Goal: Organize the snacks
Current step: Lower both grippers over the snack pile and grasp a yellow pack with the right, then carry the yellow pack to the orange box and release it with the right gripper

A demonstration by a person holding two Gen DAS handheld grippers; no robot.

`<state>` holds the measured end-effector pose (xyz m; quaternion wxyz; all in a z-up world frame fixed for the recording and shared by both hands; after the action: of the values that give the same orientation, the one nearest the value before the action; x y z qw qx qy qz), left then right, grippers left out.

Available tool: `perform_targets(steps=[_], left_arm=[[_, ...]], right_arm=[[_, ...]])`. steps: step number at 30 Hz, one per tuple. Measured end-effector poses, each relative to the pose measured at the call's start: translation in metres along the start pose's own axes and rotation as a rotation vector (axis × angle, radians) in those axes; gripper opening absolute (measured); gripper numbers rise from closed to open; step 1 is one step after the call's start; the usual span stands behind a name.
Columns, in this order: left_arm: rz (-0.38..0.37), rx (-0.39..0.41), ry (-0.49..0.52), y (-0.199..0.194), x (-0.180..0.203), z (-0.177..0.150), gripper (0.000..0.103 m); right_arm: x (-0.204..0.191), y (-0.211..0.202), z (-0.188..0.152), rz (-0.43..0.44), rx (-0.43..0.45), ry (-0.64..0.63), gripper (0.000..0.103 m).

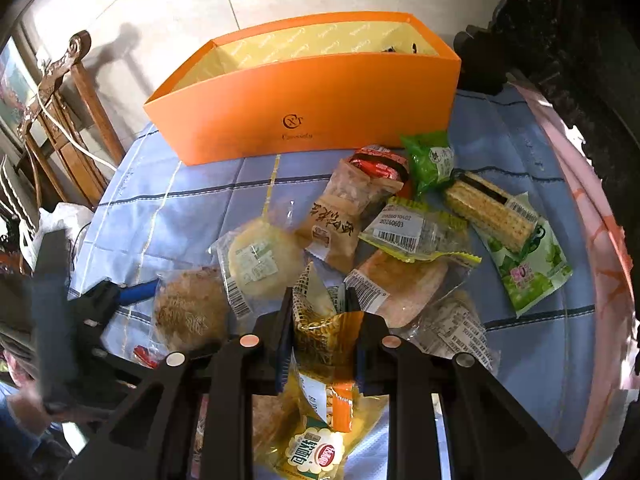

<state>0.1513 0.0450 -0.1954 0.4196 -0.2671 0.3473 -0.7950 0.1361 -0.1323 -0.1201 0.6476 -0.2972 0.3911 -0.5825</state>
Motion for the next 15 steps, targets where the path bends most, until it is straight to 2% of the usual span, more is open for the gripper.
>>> perform_targets(steps=[1, 3, 4, 5, 10, 12, 15], left_arm=[[0.017, 0.007, 0.017, 0.003, 0.002, -0.001, 0.099], [0.061, 0.008, -0.004, 0.006, 0.002, 0.001, 0.082], [0.060, 0.014, -0.029, 0.004, 0.001, 0.003, 0.075], [0.042, 0.006, -0.059, 0.004, -0.002, 0.004, 0.072], [0.005, -0.020, -0.071, -0.004, -0.004, 0.000, 0.071], [-0.021, -0.019, -0.111, -0.012, -0.007, 0.001, 0.071], [-0.007, 0.003, -0.082, -0.029, -0.007, 0.004, 0.071]], right_arm=[[0.000, -0.001, -0.001, 0.002, 0.001, -0.001, 0.024], [0.001, -0.001, -0.001, -0.001, -0.001, -0.002, 0.024], [0.002, -0.001, -0.001, -0.002, 0.000, -0.001, 0.024], [0.002, -0.002, 0.000, 0.000, 0.000, 0.003, 0.024], [0.005, -0.005, 0.001, 0.004, 0.006, 0.018, 0.024], [0.006, -0.007, 0.002, 0.006, 0.009, 0.023, 0.024], [0.005, -0.012, 0.004, 0.014, 0.018, 0.028, 0.024]])
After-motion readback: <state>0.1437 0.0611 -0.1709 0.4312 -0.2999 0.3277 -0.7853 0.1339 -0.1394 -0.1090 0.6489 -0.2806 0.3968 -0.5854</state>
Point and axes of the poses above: each gripper's, at about its wrist camera, not at the fingertips, and y roughly the way its jaws point, x to its right, z to its top, the point moved 5 cm from there along y, roughly the way its jaws point, and after that the axes turned 6 degrees about x, right-handed, at the moved point
